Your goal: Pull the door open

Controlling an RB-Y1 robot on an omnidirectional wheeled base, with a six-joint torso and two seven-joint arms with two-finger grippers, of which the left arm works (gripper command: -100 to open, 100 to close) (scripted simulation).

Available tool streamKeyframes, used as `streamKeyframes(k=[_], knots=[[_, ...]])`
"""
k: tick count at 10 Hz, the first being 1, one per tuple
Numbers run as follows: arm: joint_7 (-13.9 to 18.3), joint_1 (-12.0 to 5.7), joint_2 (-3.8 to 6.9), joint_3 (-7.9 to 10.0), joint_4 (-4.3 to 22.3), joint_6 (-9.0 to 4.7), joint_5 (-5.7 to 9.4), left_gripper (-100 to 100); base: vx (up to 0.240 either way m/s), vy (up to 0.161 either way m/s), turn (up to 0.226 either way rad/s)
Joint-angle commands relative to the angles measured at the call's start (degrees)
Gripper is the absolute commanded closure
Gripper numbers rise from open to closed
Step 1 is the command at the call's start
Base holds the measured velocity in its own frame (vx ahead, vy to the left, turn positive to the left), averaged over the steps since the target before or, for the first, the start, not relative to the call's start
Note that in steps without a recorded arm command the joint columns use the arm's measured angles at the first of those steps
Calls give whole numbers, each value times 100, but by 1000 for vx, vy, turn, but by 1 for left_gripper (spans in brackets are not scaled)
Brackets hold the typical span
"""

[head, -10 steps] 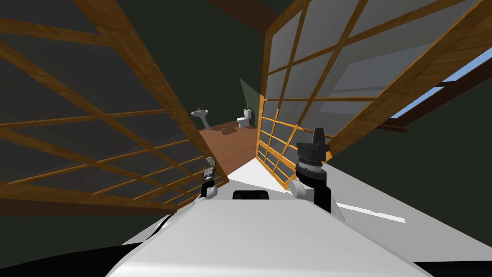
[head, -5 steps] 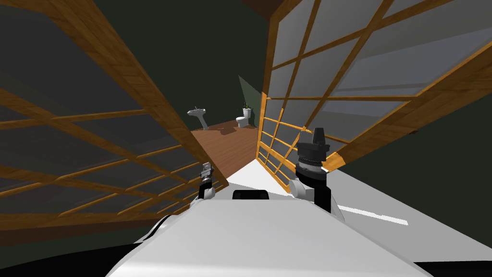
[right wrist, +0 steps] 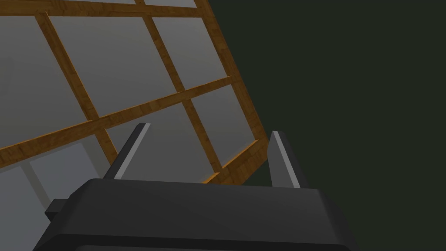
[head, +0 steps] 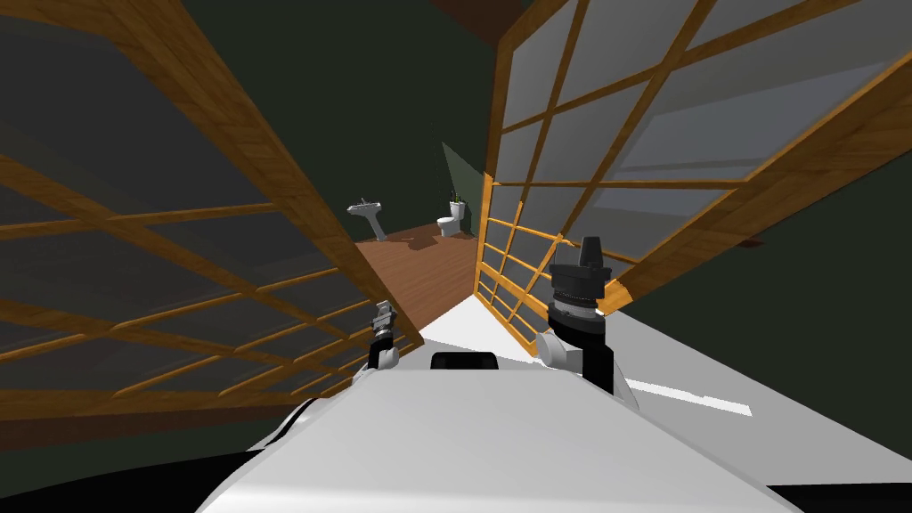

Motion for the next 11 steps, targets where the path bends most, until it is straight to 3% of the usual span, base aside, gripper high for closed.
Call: streamKeyframes(k=[1,11], knots=[[85,6,23,-102,-37,11,-57,100,-150,9,-65],[553,37,151,-664,-243,74,-373,100,-183,16,-51]])
